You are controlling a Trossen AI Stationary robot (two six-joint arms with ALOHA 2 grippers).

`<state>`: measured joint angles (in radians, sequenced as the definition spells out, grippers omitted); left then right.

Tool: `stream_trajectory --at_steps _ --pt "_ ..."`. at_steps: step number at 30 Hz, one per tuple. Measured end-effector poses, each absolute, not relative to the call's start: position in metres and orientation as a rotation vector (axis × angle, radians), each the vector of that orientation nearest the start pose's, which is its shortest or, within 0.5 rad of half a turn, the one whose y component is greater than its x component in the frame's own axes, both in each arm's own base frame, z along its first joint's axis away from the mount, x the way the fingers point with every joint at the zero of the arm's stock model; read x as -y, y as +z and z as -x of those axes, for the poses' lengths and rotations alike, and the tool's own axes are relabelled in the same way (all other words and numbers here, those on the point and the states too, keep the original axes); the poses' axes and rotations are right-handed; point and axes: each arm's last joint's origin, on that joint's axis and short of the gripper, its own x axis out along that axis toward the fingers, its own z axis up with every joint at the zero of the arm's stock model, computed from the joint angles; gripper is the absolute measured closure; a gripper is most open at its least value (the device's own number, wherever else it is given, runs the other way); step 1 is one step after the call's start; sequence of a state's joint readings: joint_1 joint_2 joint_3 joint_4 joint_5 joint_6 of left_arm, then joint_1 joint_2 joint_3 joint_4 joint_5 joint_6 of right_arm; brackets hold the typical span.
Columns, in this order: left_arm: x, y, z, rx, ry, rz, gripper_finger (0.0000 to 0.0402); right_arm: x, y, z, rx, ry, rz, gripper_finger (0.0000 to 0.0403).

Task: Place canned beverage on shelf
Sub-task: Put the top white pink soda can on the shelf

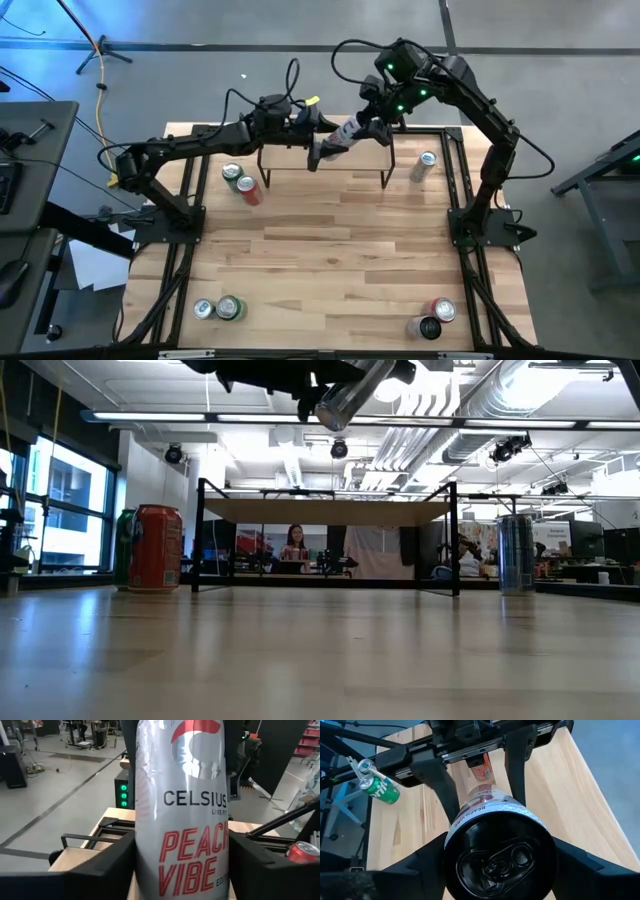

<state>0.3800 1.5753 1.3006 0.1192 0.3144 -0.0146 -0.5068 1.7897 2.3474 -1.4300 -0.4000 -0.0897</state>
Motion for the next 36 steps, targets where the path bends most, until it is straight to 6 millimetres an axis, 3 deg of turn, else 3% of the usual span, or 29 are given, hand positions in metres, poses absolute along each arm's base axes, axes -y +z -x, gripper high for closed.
stream_trajectory --at_steps 3,16,28,36 --pt "-0.130 0.344 -0.344 -0.143 0.070 0.073 0.0244 0.142 0.469 -0.280 -0.789 -0.062 -0.295 0.0143" --pt "-0.131 0.344 -0.344 -0.141 0.082 0.046 0.0247 0.143 0.470 -0.280 -0.786 -0.053 -0.247 0.0141" --pt "-0.141 0.340 -0.339 -0.174 0.110 0.049 0.0247 0.144 0.469 -0.274 -0.835 -0.151 -0.234 0.0012" --pt "-0.166 0.345 -0.312 -0.265 0.290 -0.013 0.0247 0.140 0.485 -0.248 -0.804 -0.210 -0.167 0.0008"
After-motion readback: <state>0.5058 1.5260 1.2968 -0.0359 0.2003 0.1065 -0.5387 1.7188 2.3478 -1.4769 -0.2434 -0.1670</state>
